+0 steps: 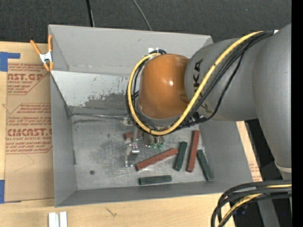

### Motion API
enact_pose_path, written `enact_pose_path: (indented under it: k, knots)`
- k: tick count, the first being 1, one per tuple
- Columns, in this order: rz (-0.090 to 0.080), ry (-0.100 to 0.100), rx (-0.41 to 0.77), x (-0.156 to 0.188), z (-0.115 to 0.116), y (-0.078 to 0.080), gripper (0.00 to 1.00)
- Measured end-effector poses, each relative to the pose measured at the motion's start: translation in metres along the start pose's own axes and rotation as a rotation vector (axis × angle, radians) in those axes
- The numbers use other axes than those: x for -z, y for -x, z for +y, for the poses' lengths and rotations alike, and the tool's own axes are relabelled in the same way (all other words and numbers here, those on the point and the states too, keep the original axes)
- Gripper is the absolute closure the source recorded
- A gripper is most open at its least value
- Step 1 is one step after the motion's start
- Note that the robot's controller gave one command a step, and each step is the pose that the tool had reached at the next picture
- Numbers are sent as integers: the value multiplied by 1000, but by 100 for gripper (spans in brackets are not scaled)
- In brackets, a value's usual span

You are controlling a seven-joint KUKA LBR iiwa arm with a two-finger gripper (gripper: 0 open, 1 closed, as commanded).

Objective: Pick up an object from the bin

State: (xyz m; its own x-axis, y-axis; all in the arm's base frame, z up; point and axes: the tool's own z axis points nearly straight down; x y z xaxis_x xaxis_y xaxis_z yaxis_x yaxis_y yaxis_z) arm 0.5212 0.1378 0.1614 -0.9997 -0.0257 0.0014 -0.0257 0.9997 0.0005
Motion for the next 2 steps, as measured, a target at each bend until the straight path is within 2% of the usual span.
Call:
enact_pose_path:
  k: [1, 2]
  knots:
    - [-7, 1, 74, -38, -16, -11, 0]
    - [0, 0, 288, -58, -34, -9, 0]
